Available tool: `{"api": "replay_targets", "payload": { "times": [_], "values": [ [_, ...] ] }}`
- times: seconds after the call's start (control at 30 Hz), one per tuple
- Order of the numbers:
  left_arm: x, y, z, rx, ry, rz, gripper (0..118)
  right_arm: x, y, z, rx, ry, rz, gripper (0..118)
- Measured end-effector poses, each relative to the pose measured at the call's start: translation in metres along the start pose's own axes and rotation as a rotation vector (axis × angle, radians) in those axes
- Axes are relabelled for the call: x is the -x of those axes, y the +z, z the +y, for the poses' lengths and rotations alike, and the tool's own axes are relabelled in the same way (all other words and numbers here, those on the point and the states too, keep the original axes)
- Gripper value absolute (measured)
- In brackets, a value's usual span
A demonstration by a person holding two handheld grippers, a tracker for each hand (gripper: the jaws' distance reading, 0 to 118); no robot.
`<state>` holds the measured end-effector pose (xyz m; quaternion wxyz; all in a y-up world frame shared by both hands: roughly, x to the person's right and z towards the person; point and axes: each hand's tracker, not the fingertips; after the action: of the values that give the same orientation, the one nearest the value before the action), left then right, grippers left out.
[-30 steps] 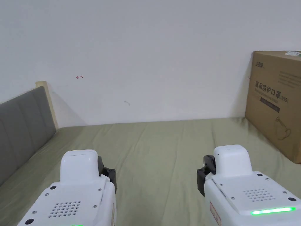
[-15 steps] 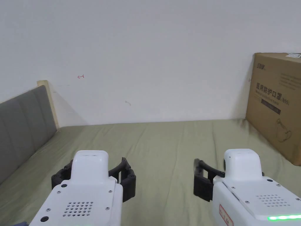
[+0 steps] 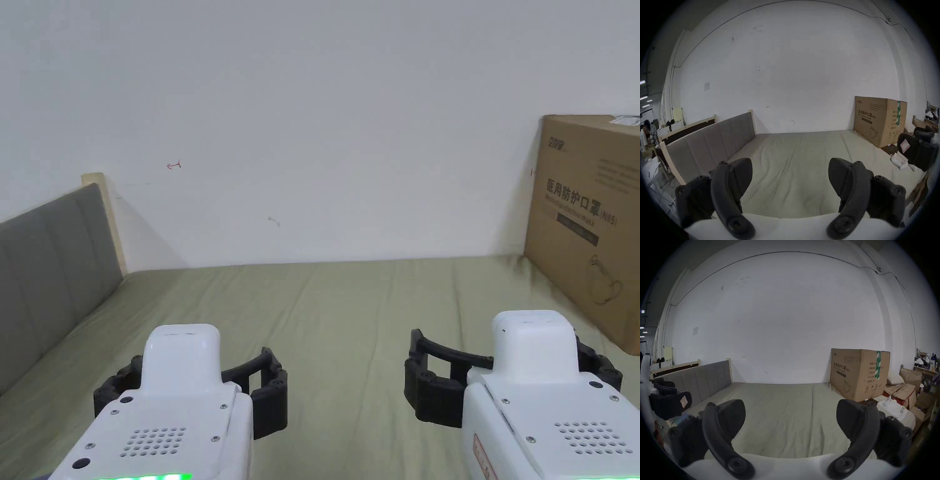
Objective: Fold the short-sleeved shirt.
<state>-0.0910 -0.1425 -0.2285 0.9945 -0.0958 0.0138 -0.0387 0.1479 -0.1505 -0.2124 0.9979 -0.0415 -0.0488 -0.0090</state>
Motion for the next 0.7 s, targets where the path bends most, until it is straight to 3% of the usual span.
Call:
{"api": "replay_targets", "payload": {
  "times": [0.7],
  "values": [
    [-0.0004, -0.0052, 0.0028, 0.002, 0.030, -0.065, 107, -0.0018, -0.0042, -0.0047, 0.032, 0.010, -0.012, 113]
  ]
}}
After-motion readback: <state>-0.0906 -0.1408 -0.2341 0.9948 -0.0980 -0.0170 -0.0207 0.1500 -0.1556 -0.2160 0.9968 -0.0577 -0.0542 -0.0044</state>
